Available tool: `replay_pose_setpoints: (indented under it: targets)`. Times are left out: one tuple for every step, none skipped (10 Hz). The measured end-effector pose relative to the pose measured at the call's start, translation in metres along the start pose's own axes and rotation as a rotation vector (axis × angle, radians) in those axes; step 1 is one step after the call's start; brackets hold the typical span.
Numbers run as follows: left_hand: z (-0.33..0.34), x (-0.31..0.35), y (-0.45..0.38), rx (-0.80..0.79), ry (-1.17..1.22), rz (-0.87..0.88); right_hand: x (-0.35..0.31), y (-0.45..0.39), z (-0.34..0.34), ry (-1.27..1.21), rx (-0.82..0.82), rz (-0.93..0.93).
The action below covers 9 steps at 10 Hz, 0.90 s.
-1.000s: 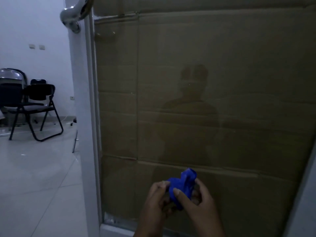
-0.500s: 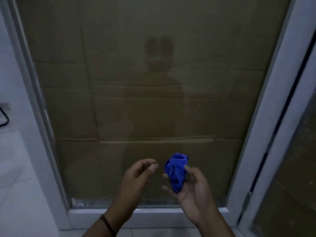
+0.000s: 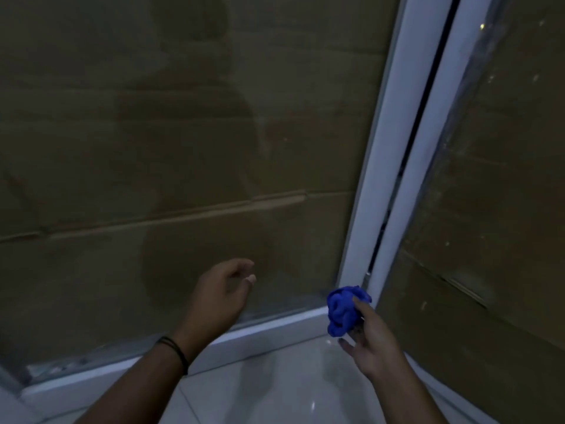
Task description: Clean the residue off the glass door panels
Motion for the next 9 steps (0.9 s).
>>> replay_pose_setpoints:
  targets:
    - [0.015, -0.006, -0.003, -0.034, -0.062, 0.03, -0.003, -0.022, -0.036, 0.063, 0.144, -0.036]
    - [0.028, -0.012, -0.003, -0.068, -0.07, 0.012, -0.004, -0.04, -0.058, 0.09, 0.203, -0.054]
    - [0.037, -0.018, -0.001, -0.106, -0.063, -0.007, 0.0, -0.058, -0.075, 0.166, 0.265, -0.057]
    - [0.043, -0.021, 0.0, -0.124, -0.058, -0.029, 0.002, -0.066, -0.085, 0.243, 0.286, -0.063]
    - [0.046, -0.021, 0.0, -0.121, -0.058, -0.031, -0.002, -0.067, -0.091, 0.24, 0.316, -0.139]
    - [0.048, -0.018, 0.001, -0.129, -0.059, -0.016, -0.008, -0.06, -0.099, 0.309, 0.406, -0.204]
    - [0.051, -0.016, 0.001, -0.135, -0.074, -0.01, -0.017, -0.048, -0.102, 0.338, 0.401, -0.276]
    - [0.046, -0.012, -0.001, -0.156, -0.104, 0.01, -0.043, -0.016, -0.086, 0.437, 0.353, -0.422]
    - [0.033, -0.005, -0.013, -0.144, -0.168, 0.027, -0.082, 0.04, -0.062, 0.498, 0.238, -0.618]
Point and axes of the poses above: each hand's wrist, its own y-axis away from the middle knuckle, its own z-axis out of the palm, x = y × z, the point moved 1 cm from there along -y, towards the middle knuckle, and after that the axes turned 7 degrees about z, right-handed, at the moved point
